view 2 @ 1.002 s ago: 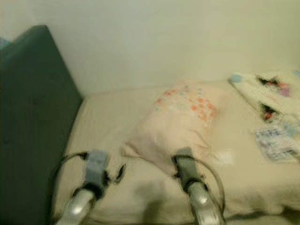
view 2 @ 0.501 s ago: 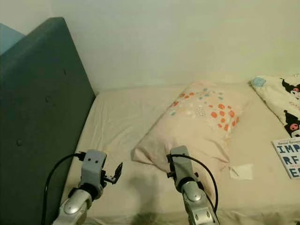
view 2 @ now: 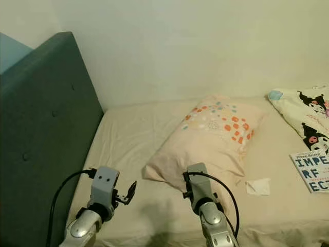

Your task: Clean up the room

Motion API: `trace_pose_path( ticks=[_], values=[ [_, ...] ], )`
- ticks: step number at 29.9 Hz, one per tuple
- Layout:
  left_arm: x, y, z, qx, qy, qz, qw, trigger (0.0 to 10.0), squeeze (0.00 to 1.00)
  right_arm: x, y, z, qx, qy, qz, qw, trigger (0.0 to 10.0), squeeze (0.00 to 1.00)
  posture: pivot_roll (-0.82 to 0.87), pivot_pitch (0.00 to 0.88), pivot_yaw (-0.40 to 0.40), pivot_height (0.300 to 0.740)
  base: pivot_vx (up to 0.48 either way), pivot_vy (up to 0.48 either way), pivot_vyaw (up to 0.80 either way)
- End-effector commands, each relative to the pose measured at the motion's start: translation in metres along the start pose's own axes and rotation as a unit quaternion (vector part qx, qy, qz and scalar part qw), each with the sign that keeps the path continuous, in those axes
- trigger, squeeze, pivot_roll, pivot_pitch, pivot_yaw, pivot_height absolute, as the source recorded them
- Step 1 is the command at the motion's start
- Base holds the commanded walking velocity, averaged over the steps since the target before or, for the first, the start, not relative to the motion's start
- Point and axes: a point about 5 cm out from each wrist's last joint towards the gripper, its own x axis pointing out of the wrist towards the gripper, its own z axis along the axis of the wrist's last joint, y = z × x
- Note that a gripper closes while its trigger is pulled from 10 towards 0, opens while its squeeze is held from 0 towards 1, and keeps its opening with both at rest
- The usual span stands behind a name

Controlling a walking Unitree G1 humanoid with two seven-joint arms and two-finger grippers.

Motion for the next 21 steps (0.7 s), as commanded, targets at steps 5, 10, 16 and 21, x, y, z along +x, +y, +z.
trace_pose_path(
  ticks=[5, 10, 16, 21],
  values=[
    [-0.0028, 0.0018, -0.0027, 0.009, 0.003, 0.007, 1.0, 10.0, 0.0, -0.0023, -0.0007, -0.0025, 0.003, 0.002, 0.0, 1.0, 10.0, 0.0, -0.07, 0.1, 0.026, 0.74, 0.0, -0.377, 0.0],
    [-0.0032, 0.003, -0.0031, 0.007, 0.005, 0.011, 1.0, 10.0, 0.0, -0.0024, -0.0009, -0.0031, 0.002, 0.004, 0.0, 1.0, 10.0, 0.0, -0.07, 0.103, 0.026, 0.74, 0.0, -0.377, 0.0],
    [-0.0037, 0.0033, -0.0033, 0.006, 0.005, 0.012, 1.0, 10.0, 0.0, -0.0026, -0.0015, -0.0033, 0.002, 0.004, -0.001, 1.0, 10.0, 0.0, -0.07, 0.105, 0.027, 0.74, 0.0, -0.376, 0.0],
    [-0.0031, 0.0029, -0.0031, 0.007, 0.005, 0.012, 1.0, 10.0, 0.0, -0.0027, -0.0022, -0.0031, 0.003, 0.005, -0.003, 1.0, 10.0, 0.0, -0.07, 0.106, 0.028, 0.74, 0.0, -0.376, 0.0]
  ],
)
